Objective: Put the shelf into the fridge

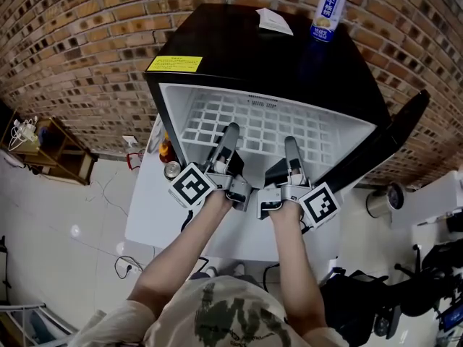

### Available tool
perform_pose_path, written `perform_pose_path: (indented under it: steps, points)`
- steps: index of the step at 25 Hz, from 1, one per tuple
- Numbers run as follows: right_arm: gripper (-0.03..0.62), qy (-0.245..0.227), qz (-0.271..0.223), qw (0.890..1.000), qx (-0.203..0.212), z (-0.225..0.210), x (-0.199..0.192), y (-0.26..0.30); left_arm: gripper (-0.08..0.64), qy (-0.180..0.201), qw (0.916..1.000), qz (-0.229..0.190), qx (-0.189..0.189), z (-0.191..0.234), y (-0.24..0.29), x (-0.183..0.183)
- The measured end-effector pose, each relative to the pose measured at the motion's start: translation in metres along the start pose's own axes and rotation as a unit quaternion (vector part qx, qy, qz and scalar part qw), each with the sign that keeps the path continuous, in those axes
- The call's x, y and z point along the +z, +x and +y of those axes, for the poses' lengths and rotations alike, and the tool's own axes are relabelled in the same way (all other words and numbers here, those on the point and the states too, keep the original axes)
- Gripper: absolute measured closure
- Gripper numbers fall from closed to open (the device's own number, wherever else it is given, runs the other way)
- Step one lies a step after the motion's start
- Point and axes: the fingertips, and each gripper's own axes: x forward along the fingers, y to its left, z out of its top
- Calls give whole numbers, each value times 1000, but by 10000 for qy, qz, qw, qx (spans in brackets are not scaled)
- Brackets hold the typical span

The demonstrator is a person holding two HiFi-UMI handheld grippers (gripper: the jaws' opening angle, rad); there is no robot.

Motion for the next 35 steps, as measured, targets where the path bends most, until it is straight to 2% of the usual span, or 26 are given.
perform_pose_path:
  steps: [6,11,13,14,17,19,21,28,35]
  points:
    - [508,-1,-11,10000,19,8,-10,-19,419,168,9996,193,83,-7,-23,-12]
    - [520,-190,-38,9998,-27,14,-21,-42,492,454,9986,270,102,-16,-46,-15]
    - [571,-302,-10,9995,115,22,-26,-48,509,497,9983,294,88,-19,-55,-17]
    - [572,-414,17,9989,206,27,-29,-51,520,514,9982,312,78,-21,-59,-19]
    - [577,-718,115,9965,412,44,-38,-57,542,843,9957,370,121,-29,-69,-17]
    - [580,-791,137,9957,458,51,-44,-61,560,1090,9931,413,122,-38,-76,-15]
    - [583,-829,136,9953,475,55,-48,-67,560,1184,9919,448,58,-45,-82,-15]
    - [591,-813,120,9958,408,65,-68,-89,560,1122,9925,477,-9,-56,-109,-8]
    - [592,-839,66,9962,217,70,-81,-116,560,867,9946,564,-52,-61,-136,-8]
